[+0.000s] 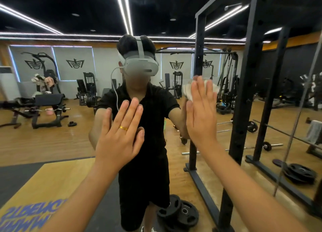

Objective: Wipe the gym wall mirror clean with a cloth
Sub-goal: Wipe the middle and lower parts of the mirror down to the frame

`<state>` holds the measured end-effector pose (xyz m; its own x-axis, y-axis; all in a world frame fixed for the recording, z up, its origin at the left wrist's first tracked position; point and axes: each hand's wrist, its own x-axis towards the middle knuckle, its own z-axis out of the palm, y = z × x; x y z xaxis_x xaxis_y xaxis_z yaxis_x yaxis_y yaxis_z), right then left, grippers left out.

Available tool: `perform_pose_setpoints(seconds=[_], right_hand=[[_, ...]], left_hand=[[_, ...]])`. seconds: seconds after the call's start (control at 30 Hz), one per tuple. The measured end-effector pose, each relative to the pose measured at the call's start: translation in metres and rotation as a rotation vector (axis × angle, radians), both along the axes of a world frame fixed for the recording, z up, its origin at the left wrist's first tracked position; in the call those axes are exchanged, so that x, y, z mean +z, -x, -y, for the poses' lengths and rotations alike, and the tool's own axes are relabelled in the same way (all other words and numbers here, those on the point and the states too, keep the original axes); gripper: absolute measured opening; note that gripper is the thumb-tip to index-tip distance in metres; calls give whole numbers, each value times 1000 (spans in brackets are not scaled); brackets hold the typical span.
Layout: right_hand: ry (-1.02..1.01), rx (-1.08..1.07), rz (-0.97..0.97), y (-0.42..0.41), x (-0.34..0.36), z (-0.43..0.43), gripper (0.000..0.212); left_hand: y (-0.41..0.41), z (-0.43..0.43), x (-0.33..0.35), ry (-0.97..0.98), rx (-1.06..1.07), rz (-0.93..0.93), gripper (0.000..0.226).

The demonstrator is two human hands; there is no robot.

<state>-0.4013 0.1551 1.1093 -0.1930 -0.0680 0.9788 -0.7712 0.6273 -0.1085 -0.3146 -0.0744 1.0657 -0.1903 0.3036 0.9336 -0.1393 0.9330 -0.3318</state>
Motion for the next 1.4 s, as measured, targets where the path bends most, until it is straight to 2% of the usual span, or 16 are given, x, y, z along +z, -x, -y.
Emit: perform_pose_setpoints(seconds=[0.17,0.47,0.77,0.97,1.1,1.3,1.4], right_hand=[[68,49,-26,5,49,9,50],[185,-1,20,-9,30,27,53],[134,35,99,-22,9,32,55],[17,58,185,-39,-25,38,58],[35,72,219,-41,-39,45,60],[25,97,114,-26,30,38,56],[57,124,124,-28,51,42,56]], left_hand=[[-1,4,0,-11,-24,17,63],[-5,3,-4,-14,-91,53,62],[-6,6,-6,-2,-79,65,63],[-2,6,-1,-10,-76,41,62],[-5,6,-2,-24,-106,34,62],[-1,5,-2,-33,-112,26,59],[0,-1,0,-134,-197,15,51]])
